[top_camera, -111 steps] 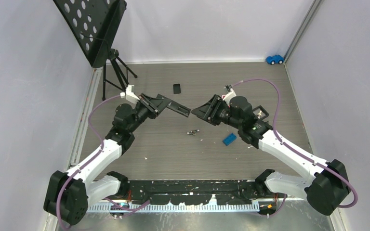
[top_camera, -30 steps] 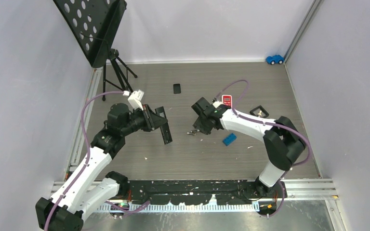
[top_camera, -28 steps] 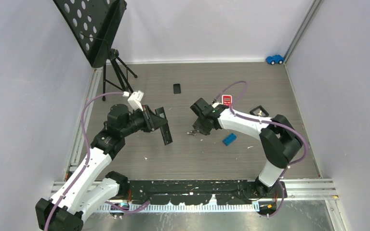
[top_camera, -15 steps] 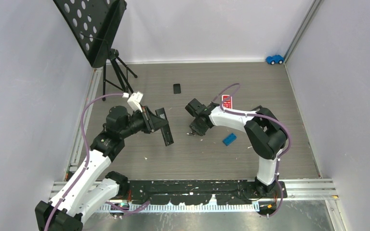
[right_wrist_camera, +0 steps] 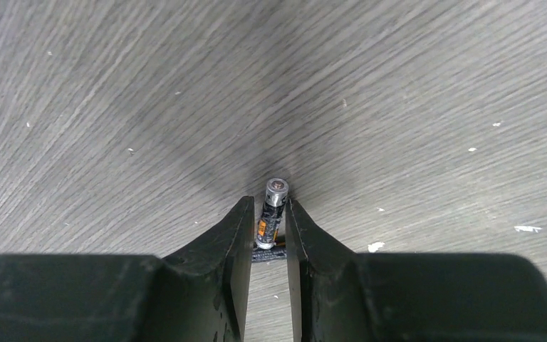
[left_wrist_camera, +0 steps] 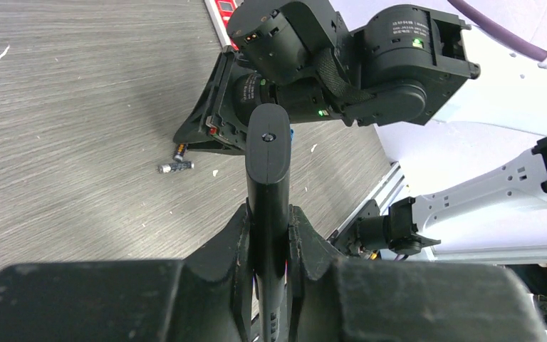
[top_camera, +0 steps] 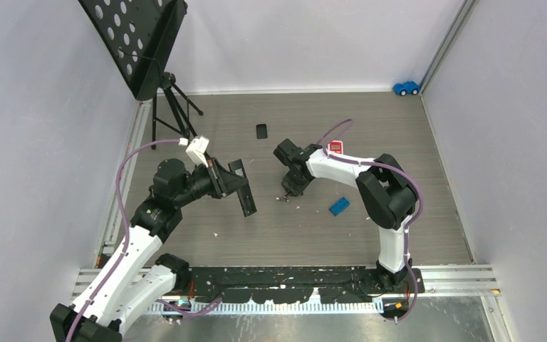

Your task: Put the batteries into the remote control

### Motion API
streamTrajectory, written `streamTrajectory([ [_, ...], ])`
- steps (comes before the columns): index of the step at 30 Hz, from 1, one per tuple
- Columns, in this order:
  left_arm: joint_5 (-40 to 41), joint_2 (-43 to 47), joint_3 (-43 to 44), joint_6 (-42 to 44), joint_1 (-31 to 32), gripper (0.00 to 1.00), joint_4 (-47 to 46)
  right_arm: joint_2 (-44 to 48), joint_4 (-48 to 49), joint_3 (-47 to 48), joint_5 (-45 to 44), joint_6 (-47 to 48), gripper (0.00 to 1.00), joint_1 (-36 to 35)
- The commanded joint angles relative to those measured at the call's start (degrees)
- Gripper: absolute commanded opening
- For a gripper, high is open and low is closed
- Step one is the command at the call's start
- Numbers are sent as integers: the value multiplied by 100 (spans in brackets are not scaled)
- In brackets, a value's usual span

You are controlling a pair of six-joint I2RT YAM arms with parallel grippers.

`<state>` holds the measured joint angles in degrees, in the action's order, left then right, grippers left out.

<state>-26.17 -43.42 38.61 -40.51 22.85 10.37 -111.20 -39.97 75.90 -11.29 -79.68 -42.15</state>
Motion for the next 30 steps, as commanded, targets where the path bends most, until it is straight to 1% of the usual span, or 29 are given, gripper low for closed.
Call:
streamTrajectory([
  [1, -90, 206, 19, -73, -8, 0, -299, -137, -466, 301, 221, 31, 28, 82],
  [4, -84, 276, 15, -92, -8, 0, -308, -288, -592, 466, 418, 156, 28, 151],
  [5, -85, 292, 19, -97, -9, 0, -310, -346, -637, 548, 494, 205, 25, 174],
  [9, -104, 318, 32, -98, -4, 0, -293, -395, -721, 661, 558, 426, 6, 220],
  [11, -131, 300, 40, -97, -8, 0, -286, -293, -732, 635, 372, 510, 1, 215],
  [16, -237, 228, 34, -185, -4, 0, -363, 403, -854, 566, -634, 896, 0, 192],
  [21, -465, 30, 25, -400, -9, 0, -718, 1563, -665, 338, -1585, 1581, 0, 50],
  [25, -735, -190, 47, -624, -9, 0, -1125, 2502, -219, 157, -1718, 2422, 0, -271],
  [30, -935, -448, 106, -852, -7, 0, -1537, 3809, 943, -419, -1422, 3701, 0, -1077],
])
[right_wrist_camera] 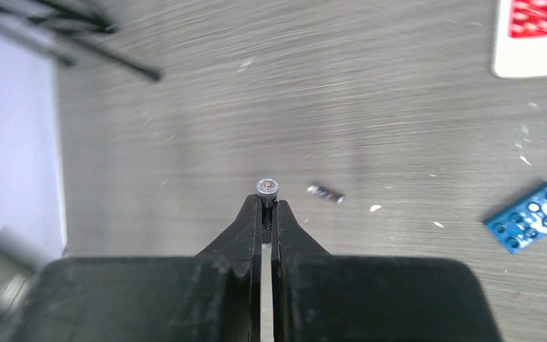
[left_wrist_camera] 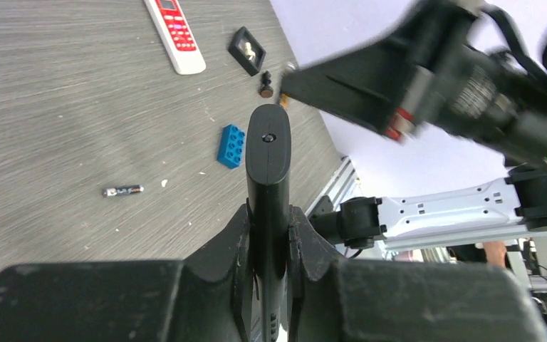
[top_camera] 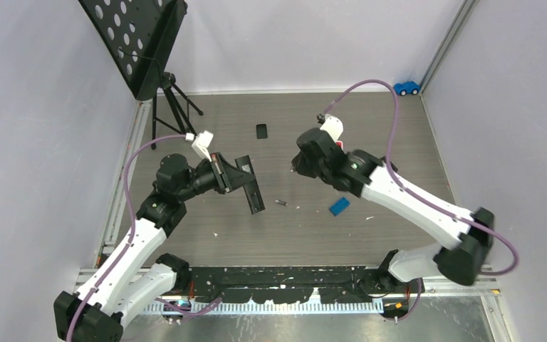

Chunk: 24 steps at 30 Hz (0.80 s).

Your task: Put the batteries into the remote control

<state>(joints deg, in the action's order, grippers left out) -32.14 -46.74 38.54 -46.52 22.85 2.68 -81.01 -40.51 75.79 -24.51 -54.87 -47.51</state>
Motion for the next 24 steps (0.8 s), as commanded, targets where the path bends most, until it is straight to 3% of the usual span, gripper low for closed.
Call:
streamTrajectory([
  [1, -355, -172, 128, -290, -9, 0, -814, 1027, 1224, -526, 56, 1388, 0, -698],
  [7, -768, -556, 146, -886, -9, 0, -1411, 1752, 2205, -976, 574, 2083, 0, -1559],
  [13, -1128, -815, 228, -1406, -9, 0, -1899, 1442, 2032, -566, 135, 2635, 0, -2305],
  [24, -1276, -721, 215, -1844, -9, 0, -2039, 1176, 1713, -310, -348, 2859, 0, -2535],
])
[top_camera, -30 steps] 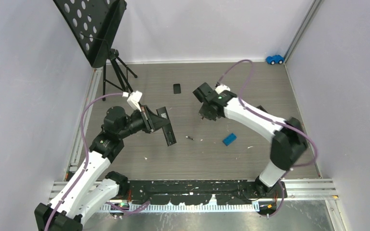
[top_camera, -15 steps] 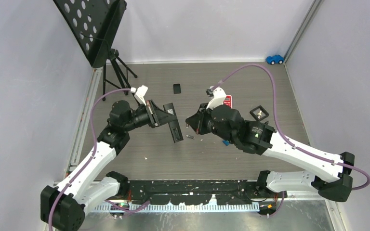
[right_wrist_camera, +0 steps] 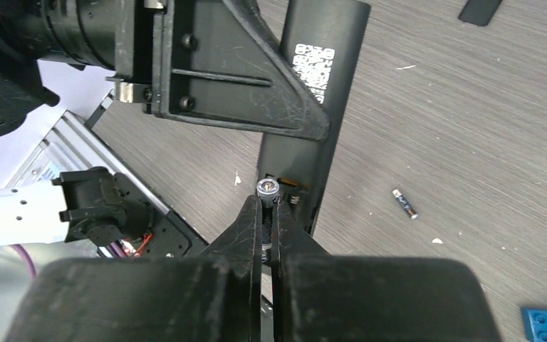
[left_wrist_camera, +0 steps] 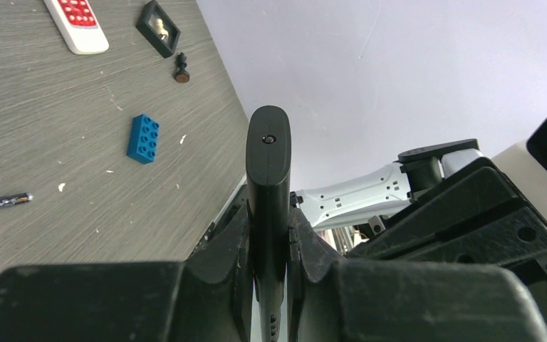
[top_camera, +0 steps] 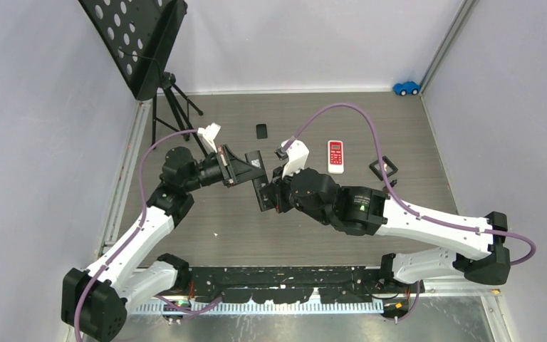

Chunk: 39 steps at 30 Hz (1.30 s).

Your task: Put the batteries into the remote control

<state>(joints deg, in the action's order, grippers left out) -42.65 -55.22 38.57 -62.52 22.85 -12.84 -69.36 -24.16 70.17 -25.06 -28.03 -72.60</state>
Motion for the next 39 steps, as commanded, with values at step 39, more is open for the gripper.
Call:
streamTrajectory([
  [39, -142, 331, 239, -586, -9, 0, -588, -54, -99, 274, 106, -188, 36, -26],
])
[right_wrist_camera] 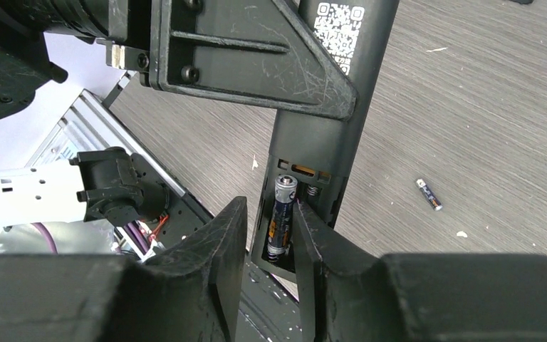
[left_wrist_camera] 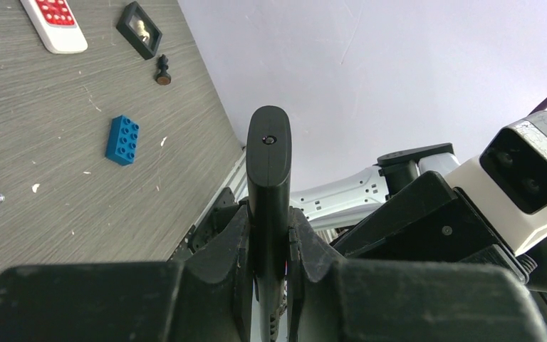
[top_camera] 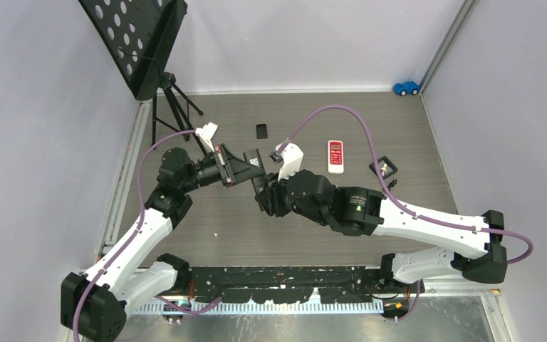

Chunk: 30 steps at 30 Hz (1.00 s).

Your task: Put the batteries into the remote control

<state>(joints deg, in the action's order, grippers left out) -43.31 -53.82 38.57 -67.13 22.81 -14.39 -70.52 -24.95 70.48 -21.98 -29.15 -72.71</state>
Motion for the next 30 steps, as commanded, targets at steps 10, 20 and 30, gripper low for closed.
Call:
streamTrajectory([
  [10, 94, 258, 150, -203, -4, 0, -680, 300, -116, 459, -346, -428, 59, -14],
  [20, 685, 286, -133, -635, 0, 0, -1639, 1341, 173, -110, -1384, -1757, 72, -11],
  [30, 1275, 153, -8, -1057, -4, 0, -2212, 2246, 851, -1468, -1897, -4930, 80, 24],
])
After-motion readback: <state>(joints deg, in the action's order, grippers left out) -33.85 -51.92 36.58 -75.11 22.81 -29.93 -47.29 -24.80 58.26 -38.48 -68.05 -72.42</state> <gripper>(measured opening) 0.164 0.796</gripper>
